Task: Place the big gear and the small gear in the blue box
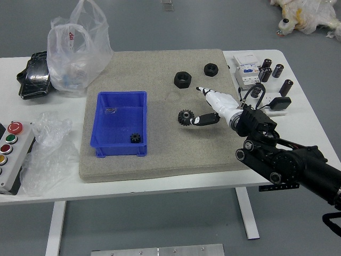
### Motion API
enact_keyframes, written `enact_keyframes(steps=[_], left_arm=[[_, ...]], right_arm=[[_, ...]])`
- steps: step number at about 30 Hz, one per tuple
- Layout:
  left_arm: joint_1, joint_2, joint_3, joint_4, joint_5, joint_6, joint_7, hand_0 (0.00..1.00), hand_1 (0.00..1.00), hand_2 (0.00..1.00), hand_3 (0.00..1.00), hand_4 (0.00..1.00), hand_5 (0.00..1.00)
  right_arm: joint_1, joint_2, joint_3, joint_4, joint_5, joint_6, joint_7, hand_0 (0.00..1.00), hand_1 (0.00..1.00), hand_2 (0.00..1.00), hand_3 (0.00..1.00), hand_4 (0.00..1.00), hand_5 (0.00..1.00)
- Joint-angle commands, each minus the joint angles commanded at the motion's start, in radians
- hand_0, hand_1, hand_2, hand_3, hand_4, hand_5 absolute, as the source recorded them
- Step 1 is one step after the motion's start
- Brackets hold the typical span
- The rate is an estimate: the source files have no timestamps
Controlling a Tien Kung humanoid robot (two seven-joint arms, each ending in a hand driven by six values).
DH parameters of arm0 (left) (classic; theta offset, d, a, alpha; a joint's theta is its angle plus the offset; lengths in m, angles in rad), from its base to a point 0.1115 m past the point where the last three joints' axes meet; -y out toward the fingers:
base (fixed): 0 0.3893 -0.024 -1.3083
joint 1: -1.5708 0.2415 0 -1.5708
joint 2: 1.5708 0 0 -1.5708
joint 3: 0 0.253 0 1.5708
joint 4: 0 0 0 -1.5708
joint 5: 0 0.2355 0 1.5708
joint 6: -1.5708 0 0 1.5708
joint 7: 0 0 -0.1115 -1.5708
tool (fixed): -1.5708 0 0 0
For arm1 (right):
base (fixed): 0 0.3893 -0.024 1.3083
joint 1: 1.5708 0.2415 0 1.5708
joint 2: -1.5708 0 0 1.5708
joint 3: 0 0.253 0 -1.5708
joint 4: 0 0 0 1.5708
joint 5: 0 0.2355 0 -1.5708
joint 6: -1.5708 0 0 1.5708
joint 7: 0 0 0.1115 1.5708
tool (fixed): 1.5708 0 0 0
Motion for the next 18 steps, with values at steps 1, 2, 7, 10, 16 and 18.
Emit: enact_keyframes(steps=[1,2,7,10,16,18], left_arm=[[0.001,0.001,-0.002,0.0,0.002,0.0,0.001,0.858,0.878,0.871,0.978,0.844,0.776],[0.002,0.001,-0.004,-0.001,0.004,0.001,0.003,0.858,0.878,0.871,0.978,0.844,0.776],[0.003,0.001,-0.006,-0.001,0.007,0.001,0.004,0.858,0.877,0.868,0.977,0.842,0.774],[0.002,0.001,-0.005,-0.001,0.007,0.001,0.002,0.857,0.876,0.869,0.976,0.838,0.77],[0.001,-0.001,-0.006,-0.002,0.008,0.001,0.004,0.856,0.876,0.867,0.976,0.837,0.767],[0.0,-0.002,-0.007,-0.002,0.008,0.001,0.005,0.856,0.876,0.867,0.976,0.837,0.767]], right_arm=[[0.001,-0.001,0.0,-0.002,-0.001,0.001,0.0,0.643,0.926,0.983,0.998,0.998,0.605],[0.003,-0.002,-0.001,-0.004,-0.001,0.002,-0.001,0.643,0.926,0.983,0.998,0.998,0.605],[0.013,0.002,-0.017,-0.017,0.009,0.001,-0.002,0.641,0.925,0.974,0.998,0.998,0.613],[0.025,0.01,-0.043,-0.029,0.027,-0.002,0.0,0.631,0.897,0.924,0.99,0.998,0.619],[0.067,0.042,-0.118,-0.059,0.066,-0.005,-0.002,0.615,0.818,0.81,0.932,0.993,0.525],[0.081,0.052,-0.146,-0.072,0.081,-0.008,-0.003,0.615,0.818,0.81,0.932,0.993,0.525]])
